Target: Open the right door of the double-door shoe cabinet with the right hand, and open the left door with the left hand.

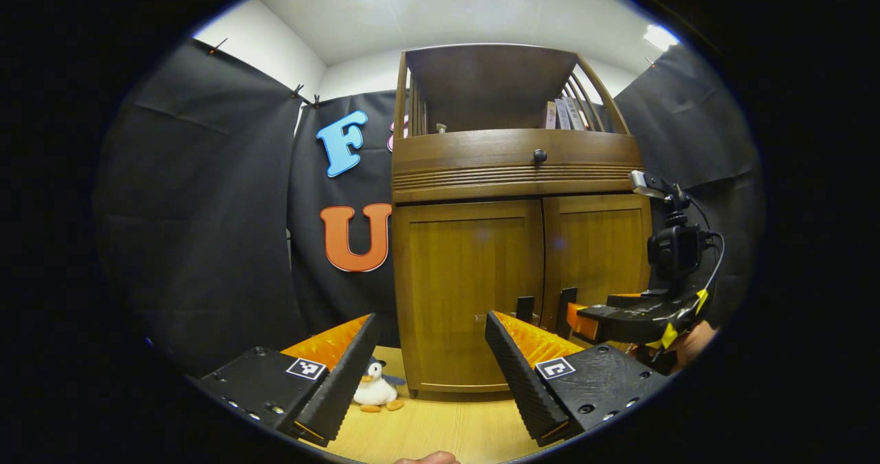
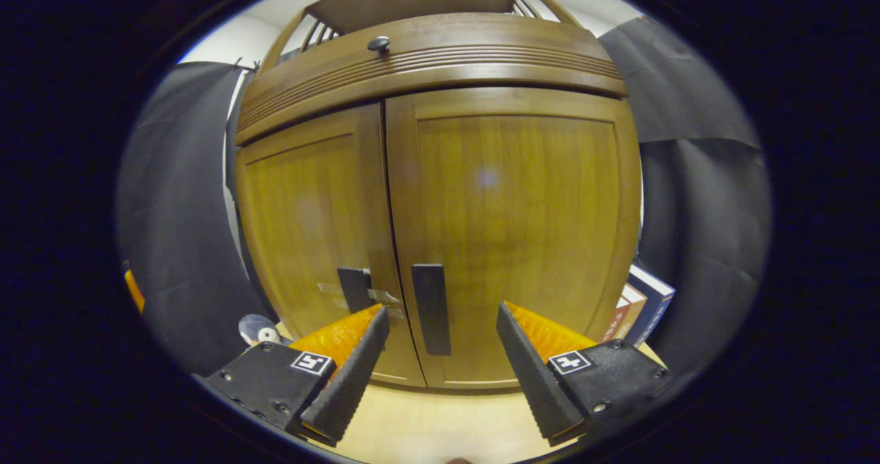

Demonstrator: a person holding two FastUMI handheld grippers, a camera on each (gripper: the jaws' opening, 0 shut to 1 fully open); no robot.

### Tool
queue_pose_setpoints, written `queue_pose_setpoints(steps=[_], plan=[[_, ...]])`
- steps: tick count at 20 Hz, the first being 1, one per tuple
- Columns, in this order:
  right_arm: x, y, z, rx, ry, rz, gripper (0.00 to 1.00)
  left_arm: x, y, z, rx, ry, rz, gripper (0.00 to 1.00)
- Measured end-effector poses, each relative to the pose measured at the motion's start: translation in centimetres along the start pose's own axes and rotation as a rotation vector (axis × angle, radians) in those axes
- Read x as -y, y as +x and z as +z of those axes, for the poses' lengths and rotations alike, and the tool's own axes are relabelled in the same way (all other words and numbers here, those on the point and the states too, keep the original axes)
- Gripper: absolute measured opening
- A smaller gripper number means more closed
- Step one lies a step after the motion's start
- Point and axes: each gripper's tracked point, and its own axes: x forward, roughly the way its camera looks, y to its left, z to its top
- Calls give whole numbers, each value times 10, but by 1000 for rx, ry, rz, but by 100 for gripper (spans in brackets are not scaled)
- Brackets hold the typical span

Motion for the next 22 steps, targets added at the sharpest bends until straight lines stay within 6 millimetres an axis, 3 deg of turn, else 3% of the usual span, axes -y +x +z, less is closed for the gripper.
queue_pose_setpoints(steps=[4, 11, 17, 22], plan=[[-5, 23, -4, -7, -7, -2, 97, -9, -2, -3, -5, 12, 25, 95], [-11, 46, -12, -32, -15, -24, 90, -22, -9, -10, -27, -1, 57, 95], [2, 63, -19, -51, -21, -79, 72, -31, -13, -14, -42, -9, 67, 95], [0, 71, -27, -85, -24, -77, 60, -40, -16, -19, -57, -11, 68, 95]])
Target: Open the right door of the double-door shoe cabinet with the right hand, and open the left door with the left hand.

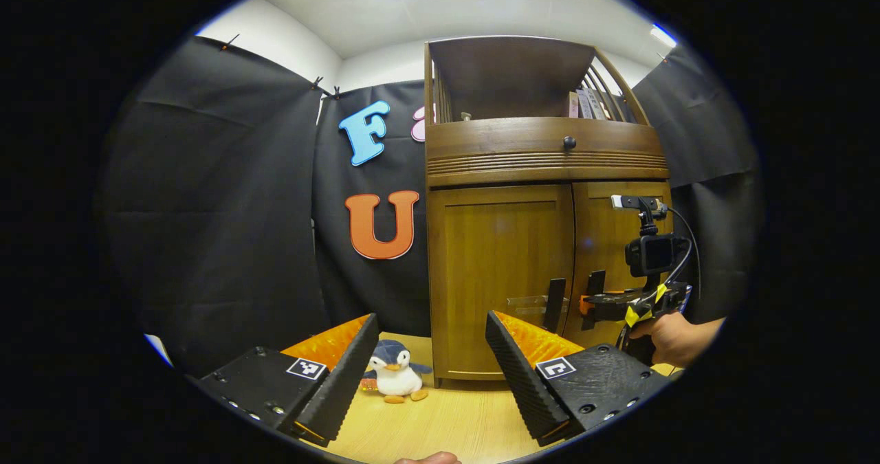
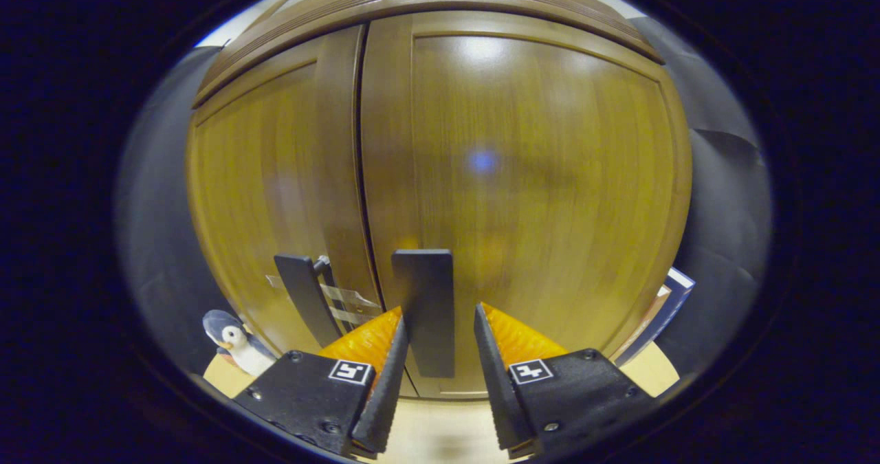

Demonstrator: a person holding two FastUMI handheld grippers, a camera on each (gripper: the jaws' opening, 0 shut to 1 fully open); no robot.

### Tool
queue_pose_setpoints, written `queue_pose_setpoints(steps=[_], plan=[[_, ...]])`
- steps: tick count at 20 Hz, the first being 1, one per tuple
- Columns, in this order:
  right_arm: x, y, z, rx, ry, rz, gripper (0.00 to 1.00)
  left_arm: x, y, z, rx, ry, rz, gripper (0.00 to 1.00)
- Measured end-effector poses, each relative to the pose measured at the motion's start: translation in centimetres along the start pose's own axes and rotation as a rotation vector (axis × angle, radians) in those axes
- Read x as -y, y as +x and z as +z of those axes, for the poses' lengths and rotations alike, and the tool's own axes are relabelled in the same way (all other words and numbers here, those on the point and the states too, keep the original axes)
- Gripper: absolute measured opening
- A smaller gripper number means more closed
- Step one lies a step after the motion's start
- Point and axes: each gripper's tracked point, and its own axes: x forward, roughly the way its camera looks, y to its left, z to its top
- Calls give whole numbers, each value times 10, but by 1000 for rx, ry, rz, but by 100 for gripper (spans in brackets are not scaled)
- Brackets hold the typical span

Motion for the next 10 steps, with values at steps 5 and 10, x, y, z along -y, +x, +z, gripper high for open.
queue_pose_setpoints(steps=[5, 10], plan=[[-6, 3, 1, 33, 12, 38, 35, -6, 0, 1, -6, 10, -14, 95], [-4, -5, -2, 60, 6, 42, 30, -8, -3, 2, -9, 17, -43, 95]])
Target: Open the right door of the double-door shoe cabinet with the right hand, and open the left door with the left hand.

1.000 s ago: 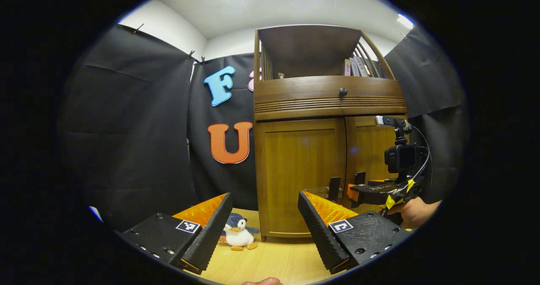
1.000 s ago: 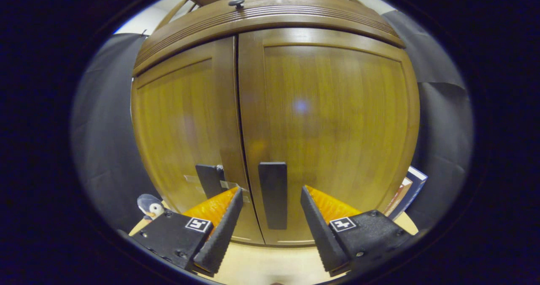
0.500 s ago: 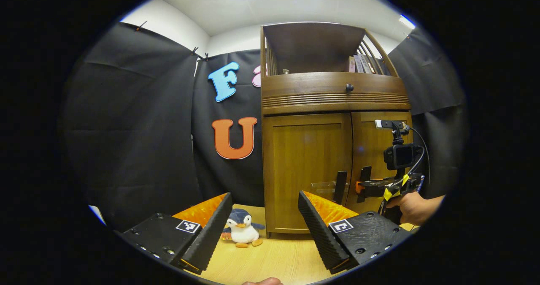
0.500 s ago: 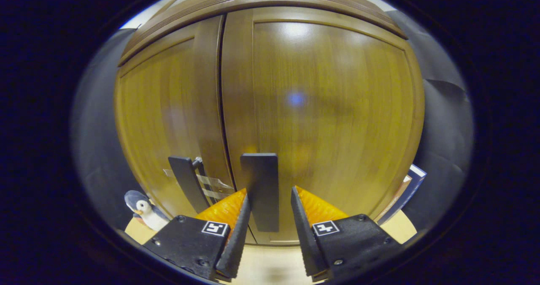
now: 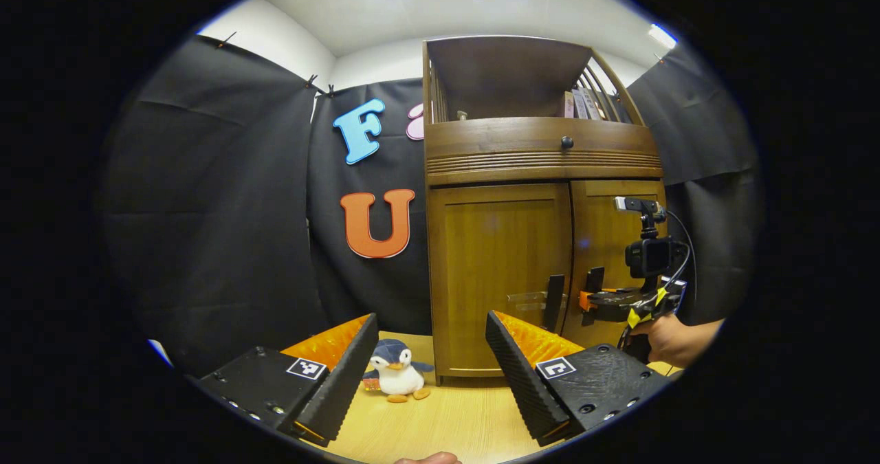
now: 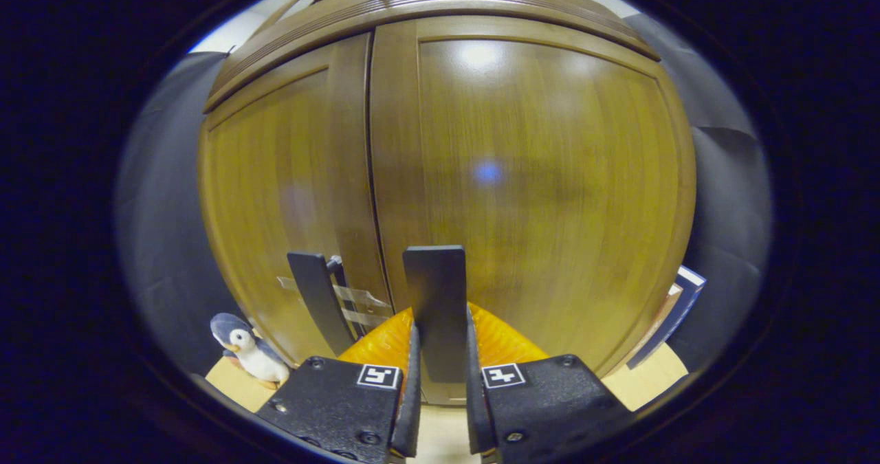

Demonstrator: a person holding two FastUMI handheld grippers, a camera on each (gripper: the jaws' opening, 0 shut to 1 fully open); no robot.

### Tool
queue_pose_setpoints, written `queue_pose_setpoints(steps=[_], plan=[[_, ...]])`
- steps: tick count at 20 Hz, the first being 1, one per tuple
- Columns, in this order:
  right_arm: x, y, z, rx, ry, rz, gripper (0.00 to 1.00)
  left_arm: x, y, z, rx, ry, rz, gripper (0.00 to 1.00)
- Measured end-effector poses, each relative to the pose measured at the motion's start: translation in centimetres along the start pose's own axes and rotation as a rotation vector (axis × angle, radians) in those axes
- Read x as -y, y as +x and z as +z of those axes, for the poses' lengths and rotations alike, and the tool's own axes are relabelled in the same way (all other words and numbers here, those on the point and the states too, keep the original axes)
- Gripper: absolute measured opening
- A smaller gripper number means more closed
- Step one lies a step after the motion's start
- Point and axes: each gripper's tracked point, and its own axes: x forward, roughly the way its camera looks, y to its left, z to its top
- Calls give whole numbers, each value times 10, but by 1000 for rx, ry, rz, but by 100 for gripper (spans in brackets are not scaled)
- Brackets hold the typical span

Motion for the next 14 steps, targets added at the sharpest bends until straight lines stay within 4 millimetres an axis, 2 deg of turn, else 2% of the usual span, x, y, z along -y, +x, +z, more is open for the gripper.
queue_pose_setpoints(steps=[4, 7, 13, 14], plan=[[1, -16, -5, 6, 5, 31, 29, 9, 1, 1, -8, 3, -53, 95], [3, -35, -9, 16, -13, 56, 29, 25, 1, -2, -29, 17, -107, 95], [12, -71, -18, 13, -26, 113, 29, 40, -28, -5, -37, 22, -89, 95], [15, -79, -21, 11, -34, 128, 29, 41, -33, -5, -36, 16, -68, 100]])
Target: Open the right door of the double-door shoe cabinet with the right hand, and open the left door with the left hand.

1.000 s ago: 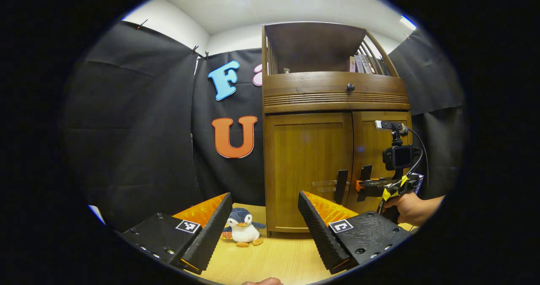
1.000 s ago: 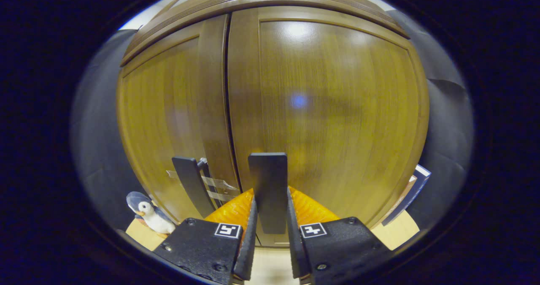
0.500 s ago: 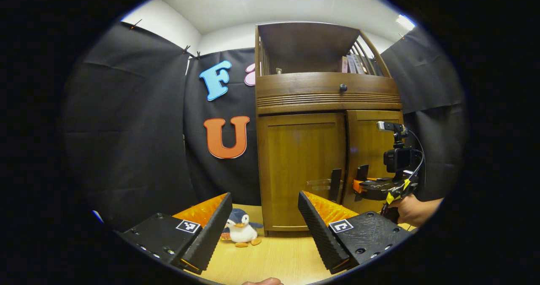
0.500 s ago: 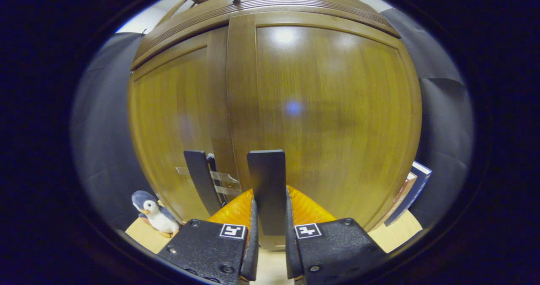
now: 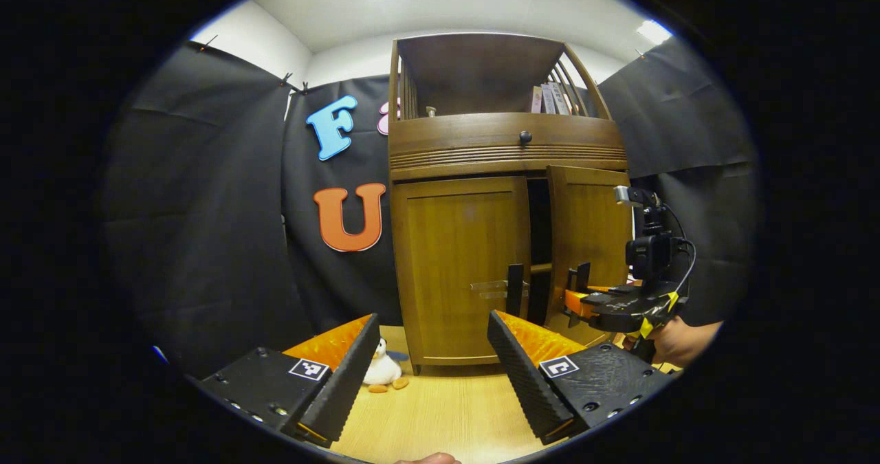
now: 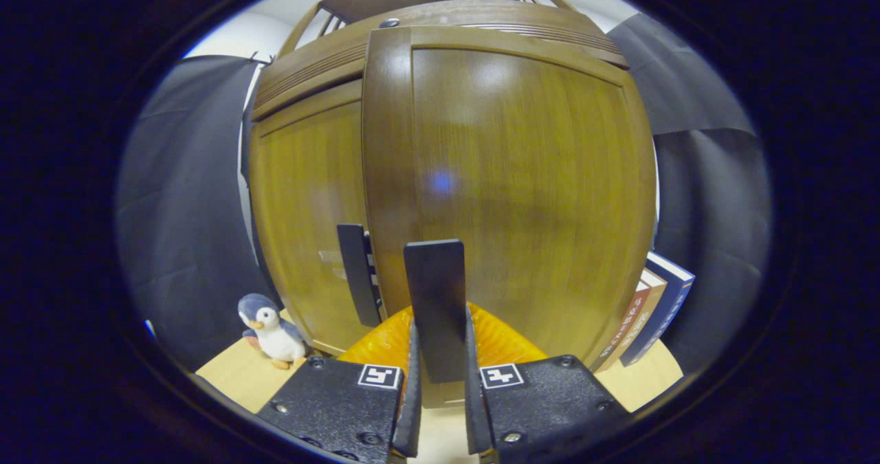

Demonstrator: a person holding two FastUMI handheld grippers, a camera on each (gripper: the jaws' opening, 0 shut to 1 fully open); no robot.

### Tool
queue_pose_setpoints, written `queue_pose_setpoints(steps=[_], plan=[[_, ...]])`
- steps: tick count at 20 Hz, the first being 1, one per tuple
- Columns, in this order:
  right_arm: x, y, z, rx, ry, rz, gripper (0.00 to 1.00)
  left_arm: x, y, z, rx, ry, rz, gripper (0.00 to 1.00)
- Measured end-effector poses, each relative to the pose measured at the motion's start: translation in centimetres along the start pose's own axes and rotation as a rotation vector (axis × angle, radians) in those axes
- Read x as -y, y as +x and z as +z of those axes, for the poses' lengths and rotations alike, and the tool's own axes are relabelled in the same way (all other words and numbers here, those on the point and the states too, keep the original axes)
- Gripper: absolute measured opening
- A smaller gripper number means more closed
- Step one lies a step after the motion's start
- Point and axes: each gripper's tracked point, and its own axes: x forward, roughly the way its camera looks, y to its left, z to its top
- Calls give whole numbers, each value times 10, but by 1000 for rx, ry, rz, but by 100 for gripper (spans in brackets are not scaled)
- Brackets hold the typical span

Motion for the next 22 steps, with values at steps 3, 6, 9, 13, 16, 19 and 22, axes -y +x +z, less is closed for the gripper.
queue_pose_setpoints(steps=[3, 6, 9, 13, 16, 19, 22], plan=[[5, -21, -4, -4, -14, 51, 29, 18, -6, -1, -7, -65, 21, 95], [16, -44, -7, 0, -23, 96, 30, 32, -12, -10, -53, -111, 38, 95], [27, -65, -12, 3, -23, 118, 29, 41, -16, -10, -57, -135, 62, 95], [42, -87, -14, -1, -26, 146, 29, 60, -15, -12, -75, -148, 68, 95], [55, -101, -17, -4, -21, 154, 29, 76, -14, -6, -66, -150, 72, 95], [68, -115, -19, -12, -50, 152, 29, 91, -15, -5, -63, -142, 78, 95], [86, -131, -21, -17, -43, 123, 29, 103, -12, -7, -74, -142, 77, 94]])
